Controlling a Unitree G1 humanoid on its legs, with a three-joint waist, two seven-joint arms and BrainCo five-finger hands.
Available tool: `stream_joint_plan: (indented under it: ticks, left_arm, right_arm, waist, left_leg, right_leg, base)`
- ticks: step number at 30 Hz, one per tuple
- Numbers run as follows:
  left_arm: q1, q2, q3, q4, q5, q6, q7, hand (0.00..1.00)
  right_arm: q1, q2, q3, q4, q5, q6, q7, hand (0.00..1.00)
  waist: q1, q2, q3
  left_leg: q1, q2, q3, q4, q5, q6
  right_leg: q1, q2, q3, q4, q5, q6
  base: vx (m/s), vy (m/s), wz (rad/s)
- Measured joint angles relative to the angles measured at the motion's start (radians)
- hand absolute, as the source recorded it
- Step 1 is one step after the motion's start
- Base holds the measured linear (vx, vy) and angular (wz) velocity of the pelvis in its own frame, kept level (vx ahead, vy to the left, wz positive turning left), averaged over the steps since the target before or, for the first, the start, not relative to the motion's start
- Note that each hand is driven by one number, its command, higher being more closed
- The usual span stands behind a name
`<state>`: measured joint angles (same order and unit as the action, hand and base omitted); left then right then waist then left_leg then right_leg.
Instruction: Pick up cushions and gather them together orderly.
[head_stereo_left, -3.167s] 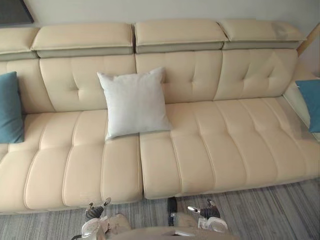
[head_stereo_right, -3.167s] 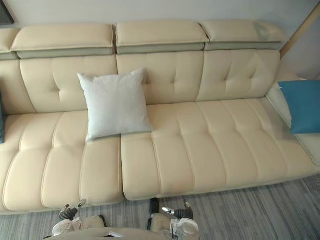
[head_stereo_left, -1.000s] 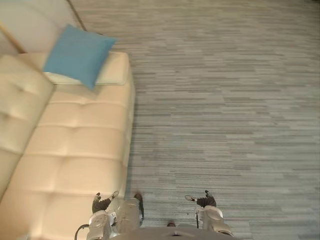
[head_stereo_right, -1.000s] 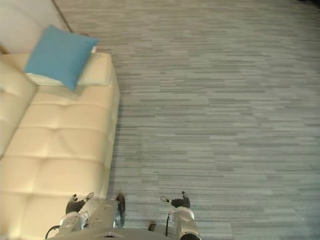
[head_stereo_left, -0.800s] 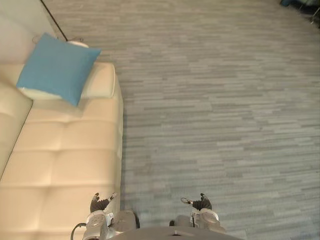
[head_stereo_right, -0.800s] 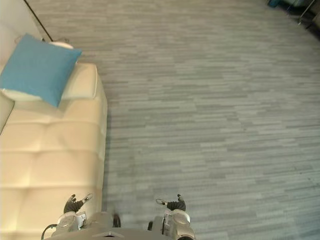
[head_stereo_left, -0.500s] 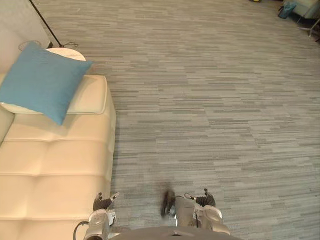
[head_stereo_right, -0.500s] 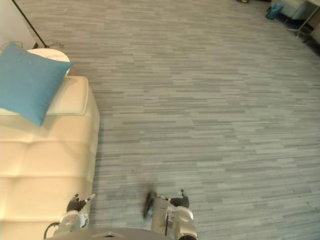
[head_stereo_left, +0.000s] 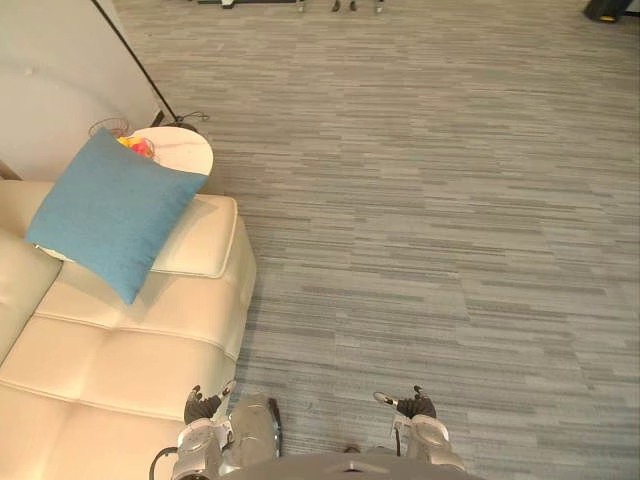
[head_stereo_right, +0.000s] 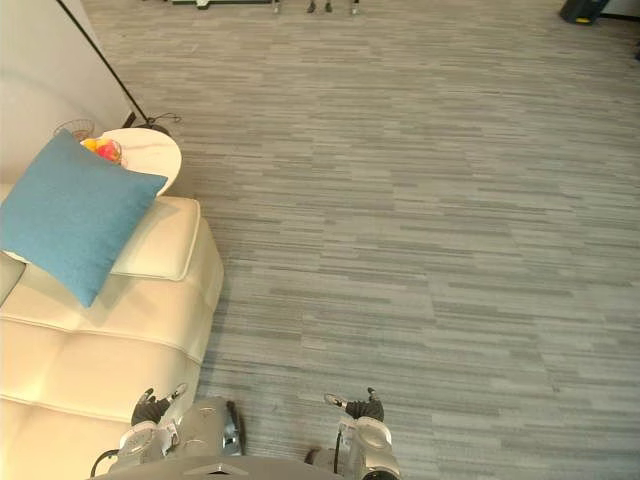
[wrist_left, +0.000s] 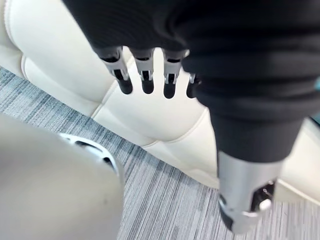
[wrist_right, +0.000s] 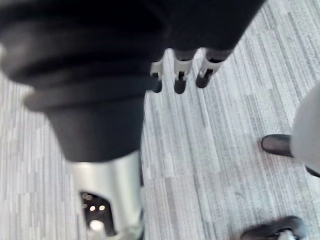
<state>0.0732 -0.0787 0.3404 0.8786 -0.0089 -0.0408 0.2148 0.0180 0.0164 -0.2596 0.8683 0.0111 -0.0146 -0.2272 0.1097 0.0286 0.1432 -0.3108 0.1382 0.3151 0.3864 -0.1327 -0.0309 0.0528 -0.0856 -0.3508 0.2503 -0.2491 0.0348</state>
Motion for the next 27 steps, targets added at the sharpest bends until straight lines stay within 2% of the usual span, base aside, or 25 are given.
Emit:
stream_joint_plan:
  ticks: [1,2,3,4,5,6,7,8,9,10,11,13,15,16,17,18,19,20,21,22,23,24,25,26,27]
  left_arm:
    - [0.0,0.001,0.002,0.007,-0.006,-0.003,0.001,0.0]
    - [-0.003,0.007,0.002,0.017,-0.008,-0.005,0.0,0.0]
    - [-0.001,0.019,0.003,0.019,-0.009,-0.006,0.0,0.0]
    - [-0.002,0.021,0.016,0.021,-0.01,-0.006,0.0,0.0]
    - [-0.003,0.024,0.015,0.027,-0.011,-0.008,0.0,0.0]
    - [-0.003,0.03,0.009,0.04,-0.024,-0.009,0.001,0.0]
    - [-0.003,0.037,0.004,0.051,-0.03,-0.006,0.001,0.0]
    - [-0.004,0.046,-0.004,0.058,-0.035,0.001,0.002,0.0]
    - [-0.003,0.05,-0.01,0.061,-0.041,0.007,0.004,0.0]
    - [0.0,0.049,-0.008,0.062,-0.048,0.015,0.005,0.0]
    - [-0.002,0.049,-0.007,0.061,-0.048,0.018,0.005,0.0]
    - [-0.003,0.047,0.006,0.056,-0.048,0.02,0.012,0.0]
    - [-0.009,0.042,0.012,0.055,-0.048,0.02,0.019,0.0]
    - [-0.009,0.041,0.011,0.057,-0.047,0.02,0.022,0.0]
    - [-0.014,0.041,0.011,0.057,-0.046,0.019,0.022,0.0]
    - [-0.021,0.042,0.013,0.057,-0.045,0.019,0.022,0.0]
    - [-0.02,0.042,0.016,0.056,-0.045,0.019,0.023,0.0]
    - [-0.015,0.035,0.04,0.058,-0.031,0.019,0.022,0.0]
    - [0.008,0.011,0.059,0.062,-0.027,0.018,0.022,0.0]
    - [0.019,0.0,0.065,0.066,-0.027,0.018,0.022,0.0]
    - [0.029,-0.008,0.081,0.08,-0.028,0.019,0.022,0.0]
    - [0.024,-0.01,0.089,0.083,-0.028,0.019,0.02,0.0]
    - [0.019,-0.011,0.101,0.083,-0.029,0.019,0.021,0.0]
    - [0.021,-0.012,0.123,0.079,-0.035,0.019,0.022,0.0]
    - [0.021,-0.009,0.125,0.067,-0.037,0.018,0.021,0.0]
  right_arm:
    - [-0.007,-0.005,0.001,0.019,-0.001,0.001,0.0,0.0]
    - [-0.022,-0.004,0.001,0.054,-0.003,0.004,0.0,0.0]
    - [-0.024,0.007,0.001,0.056,-0.008,0.011,0.001,0.0]
    - [-0.017,0.014,0.0,0.057,-0.018,0.014,0.001,0.0]
    - [-0.02,0.014,0.0,0.058,-0.018,0.015,0.001,0.0]
    - [-0.019,0.013,-0.001,0.061,-0.022,0.019,0.002,0.0]
    - [-0.001,0.013,0.002,0.059,-0.035,0.019,0.004,0.0]
    - [0.009,0.016,0.007,0.055,-0.04,0.019,0.006,0.0]
    - [0.019,0.018,0.013,0.042,-0.042,0.018,0.007,0.0]
    - [0.024,0.013,0.016,0.039,-0.048,0.017,0.007,0.0]
    - [0.024,0.013,0.017,0.039,-0.048,0.017,0.007,0.0]
    - [0.031,0.016,0.019,0.021,-0.047,0.014,0.008,0.0]
    - [0.036,0.014,0.013,0.009,-0.047,0.009,0.008,0.0]
    - [0.038,0.013,0.007,0.008,-0.046,0.009,0.008,0.0]
    - [0.037,0.012,0.003,0.004,-0.044,0.01,0.008,0.0]
    - [0.043,0.01,-0.005,0.008,-0.038,0.011,0.008,0.0]
    - [0.049,0.011,-0.015,0.013,-0.037,0.011,0.008,0.0]
    - [0.063,0.012,-0.025,0.016,-0.036,0.019,0.007,0.0]
    - [0.073,-0.007,-0.032,0.015,-0.02,0.019,0.008,0.0]
    - [0.073,-0.015,-0.032,0.016,-0.017,0.018,0.008,0.0]
    - [0.064,-0.036,-0.018,0.023,-0.016,0.018,0.008,0.0]
    - [0.054,-0.047,-0.016,0.031,-0.015,0.019,0.008,0.0]
    - [0.047,-0.048,-0.016,0.033,-0.015,0.019,0.008,0.0]
    - [0.032,-0.042,-0.003,0.041,-0.014,0.018,0.007,0.0]
    - [0.04,-0.041,0.025,0.054,-0.012,0.019,0.007,0.0]
  waist:
    - [0.004,-0.004,-0.002]
    - [0.007,-0.024,-0.014]
    - [0.006,-0.046,-0.025]
    - [0.005,-0.058,-0.028]
    - [0.006,-0.061,-0.027]
    - [0.006,-0.064,-0.028]
    - [-0.007,-0.062,-0.026]
    - [-0.015,-0.065,-0.026]
    - [-0.021,-0.07,-0.027]
    - [-0.023,-0.063,-0.024]
    - [-0.021,-0.066,-0.026]
    - [-0.03,-0.074,-0.03]
    - [-0.024,-0.071,-0.028]
    - [-0.032,-0.068,-0.028]
    - [-0.038,-0.068,-0.029]
    - [-0.04,-0.07,-0.029]
    - [-0.041,-0.073,-0.029]
    - [-0.038,-0.075,-0.034]
    - [-0.03,-0.058,-0.059]
    - [-0.026,-0.04,-0.066]
    - [-0.031,-0.006,-0.082]
    - [-0.043,0.021,-0.075]
    - [-0.044,0.026,-0.073]
    - [-0.03,0.028,-0.069]
    - [-0.023,0.021,-0.065]
  left_leg:
    - [0.017,-0.01,0.004,-0.021,0.062,0.028]
    - [0.039,-0.042,0.017,-0.044,0.05,0.059]
    - [0.036,-0.06,0.019,-0.034,0.019,0.072]
    - [0.04,-0.07,0.018,0.009,-0.025,0.096]
    - [0.054,-0.077,0.016,0.016,-0.044,0.101]
    - [0.093,-0.093,0.01,0.01,-0.068,0.104]
    - [0.134,-0.108,-0.018,0.014,-0.093,0.108]
    - [0.163,-0.117,-0.038,0.014,-0.104,0.112]
    - [0.2,-0.13,-0.067,0.011,-0.109,0.117]
    - [0.248,-0.135,-0.1,-0.004,-0.113,0.124]
    - [0.267,-0.139,-0.111,-0.018,-0.114,0.124]
    - [0.32,-0.147,-0.185,-0.058,-0.132,0.11]
    - [0.34,-0.146,-0.238,-0.06,-0.161,0.097]
    - [0.345,-0.138,-0.293,-0.048,-0.183,0.083]
    - [0.338,-0.132,-0.337,-0.039,-0.202,0.075]
    - [0.333,-0.132,-0.395,-0.03,-0.22,0.05]
    - [0.336,-0.136,-0.42,-0.026,-0.228,0.042]
    - [0.354,-0.148,-0.48,-0.015,-0.255,0.021]
    - [0.366,-0.127,-0.512,-0.024,-0.264,0.002]
    - [0.363,-0.115,-0.519,-0.021,-0.265,-0.004]
    - [0.322,-0.091,-0.524,0.029,-0.254,-0.021]
    - [0.249,-0.062,-0.487,0.154,-0.227,-0.067]
    - [0.214,-0.043,-0.453,0.22,-0.219,-0.087]
    - [0.15,0.022,-0.332,0.366,-0.216,-0.094]
    - [0.121,0.066,-0.243,0.43,-0.22,-0.085]
  right_leg:
    - [0.007,-0.004,0.011,-0.003,-0.007,0.011]
    - [0.024,-0.024,0.029,-0.024,-0.01,0.018]
    - [0.033,-0.036,0.048,-0.035,-0.003,0.017]
    - [0.033,-0.054,0.073,0.014,0.0,0.021]
    - [0.028,-0.066,0.083,0.066,0.001,0.029]
    - [-0.014,-0.092,0.101,0.224,0.009,0.058]
    - [-0.094,-0.127,0.131,0.465,0.069,0.12]
    - [-0.134,-0.139,0.156,0.601,0.091,0.143]
    - [-0.181,-0.142,0.182,0.74,0.091,0.143]
    - [-0.238,-0.135,0.194,0.845,0.08,0.124]
    - [-0.261,-0.132,0.196,0.859,0.072,0.111]
    - [-0.349,-0.117,0.203,0.799,0.043,0.085]
    - [-0.394,-0.072,0.249,0.697,0.014,0.059]
    - [-0.403,-0.012,0.326,0.553,0.002,0.055]
    - [-0.401,0.022,0.383,0.448,0.003,0.058]
    - [-0.389,0.054,0.464,0.316,0.018,0.071]
    - [-0.379,0.057,0.488,0.261,0.026,0.069]
    - [-0.362,0.05,0.499,0.251,0.099,0.061]
    - [-0.367,0.06,0.452,0.303,0.04,0.032]
    - [-0.366,0.061,0.431,0.309,0.026,0.027]
    - [-0.36,0.059,0.383,0.306,0.012,0.016]
    - [-0.324,0.062,0.332,0.277,0.009,0.003]
    - [-0.303,0.065,0.308,0.257,0.011,-0.003]
    - [-0.237,0.074,0.257,0.201,0.017,-0.016]
    - [-0.176,0.075,0.222,0.157,0.019,-0.019]
  base:
    - [0.4,0.17,-0.04]
    - [0.33,0.137,-0.06]
    - [0.52,0.195,0.01]
    - [0.44,0.177,0.09]
    - [0.53,0.228,0.17]
    - [0.43,0.184,0.39]
    - [0.42,0.158,0.6]
    - [0.4,0.092,0.86]
    - [0.43,0.043,1.05]
    - [0.42,0.021,0.89]
    - [0.33,-0.01,0.81]
    - [0.29,-0.089,0.94]
    - [0.27,-0.179,0.85]
    - [0.24,-0.225,1.01]
    - [0.21,-0.286,1.5]
    - [0.17,-0.251,1.32]
    - [0.25,-0.352,1.49]
    - [0.4,-0.417,1.22]
    - [0.41,-0.398,1.08]
    - [0.35,-0.283,0.9]
    - [0.34,-0.234,1.08]
    - [0.33,-0.229,1.14]
    - [0.37,-0.273,1.03]
    - [0.27,-0.185,0.79]
    - [0.26,-0.168,0.8]
